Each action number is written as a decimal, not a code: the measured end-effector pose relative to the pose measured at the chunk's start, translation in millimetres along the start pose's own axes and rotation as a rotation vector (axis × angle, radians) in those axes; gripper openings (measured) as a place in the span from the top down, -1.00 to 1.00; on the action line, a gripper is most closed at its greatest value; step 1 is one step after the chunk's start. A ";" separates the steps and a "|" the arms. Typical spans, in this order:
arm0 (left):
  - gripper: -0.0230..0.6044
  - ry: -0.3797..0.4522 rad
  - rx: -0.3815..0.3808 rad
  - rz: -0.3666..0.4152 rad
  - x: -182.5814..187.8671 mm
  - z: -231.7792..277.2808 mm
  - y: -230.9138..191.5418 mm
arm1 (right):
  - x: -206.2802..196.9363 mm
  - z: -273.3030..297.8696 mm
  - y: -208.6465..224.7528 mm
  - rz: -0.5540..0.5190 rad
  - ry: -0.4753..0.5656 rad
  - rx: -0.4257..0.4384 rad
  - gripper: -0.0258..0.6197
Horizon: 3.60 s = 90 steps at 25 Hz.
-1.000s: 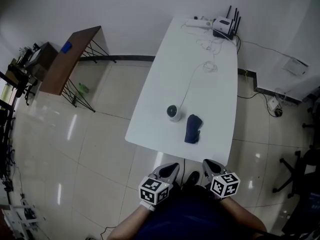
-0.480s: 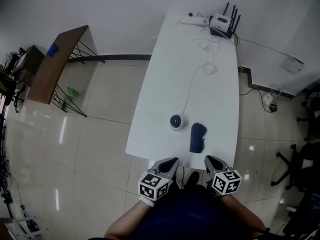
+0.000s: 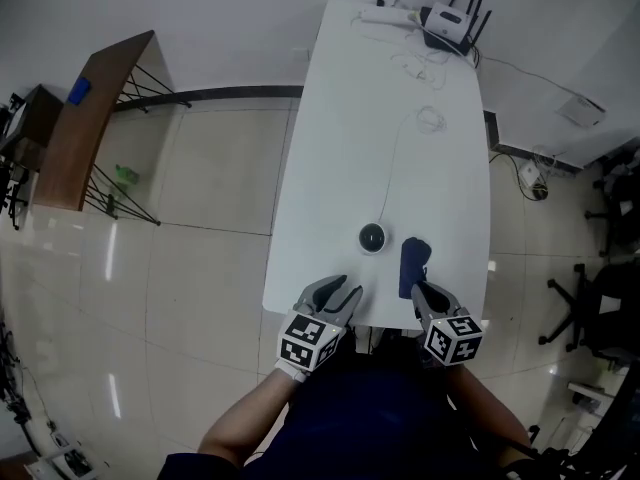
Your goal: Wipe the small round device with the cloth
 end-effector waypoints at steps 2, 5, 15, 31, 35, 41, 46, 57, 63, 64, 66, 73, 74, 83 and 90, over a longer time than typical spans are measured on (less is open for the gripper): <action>0.39 -0.013 -0.002 0.026 -1.5 6.6 -10.1 | 4.8 8.9 -2.6 -0.033 -0.026 -0.017 0.67; 0.36 -0.035 0.005 0.085 -6.0 20.3 -20.3 | 9.7 20.8 3.2 -0.066 -0.103 -0.036 0.51; 0.34 -0.107 0.069 0.132 -5.0 51.0 -33.0 | 8.3 79.0 30.5 -0.183 -0.262 -0.131 0.08; 0.38 -0.116 0.084 0.078 -1.7 62.1 -11.8 | 5.7 80.7 65.9 -0.112 -0.215 -0.014 0.61; 0.39 -0.091 0.114 0.145 9.3 60.7 -19.0 | 45.2 67.0 36.3 -0.332 -0.100 0.048 0.61; 0.50 -0.077 0.105 0.217 20.3 61.5 -20.2 | 86.9 61.5 -48.3 -0.900 -0.022 0.117 0.61; 0.50 -0.113 0.104 0.308 14.4 56.7 -18.1 | 48.5 80.5 -90.3 -1.458 -0.105 0.152 0.60; 0.49 -0.126 0.088 0.250 6.5 58.1 -20.3 | 77.2 82.4 -58.5 -0.967 -0.123 0.149 0.60; 0.49 -0.130 0.079 0.249 11.3 63.0 -21.3 | 78.5 88.7 -28.2 -0.641 -0.161 0.199 0.60; 0.49 -0.132 0.079 0.248 11.5 64.1 -21.7 | 77.2 90.1 -25.7 -0.625 -0.162 0.199 0.60; 0.49 -0.136 0.081 0.242 11.3 65.9 -22.7 | 74.3 93.0 -21.7 -0.603 -0.165 0.197 0.60; 0.49 -0.154 0.081 0.224 10.0 70.4 -22.5 | 53.0 111.0 8.0 -0.411 -0.239 0.207 0.59; 0.49 -0.155 0.082 0.222 9.6 70.6 -22.4 | 49.3 114.3 11.8 -0.358 -0.260 0.212 0.59; 0.49 -0.147 0.097 0.182 2.1 70.2 -17.4 | 17.5 138.9 36.3 -0.059 -0.434 0.201 0.58; 0.49 -0.134 0.117 0.182 0.2 58.2 -9.2 | 44.1 117.3 30.0 -0.208 -0.324 0.157 0.58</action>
Point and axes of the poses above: the fingertips, and each gripper's own axes: z forward along the fingers, y to its right, x out of its top, the point moved 9 cm from there along -z, backward along the fingers, and after that the axes turned 11 degrees about z, right-handed, at the moved point
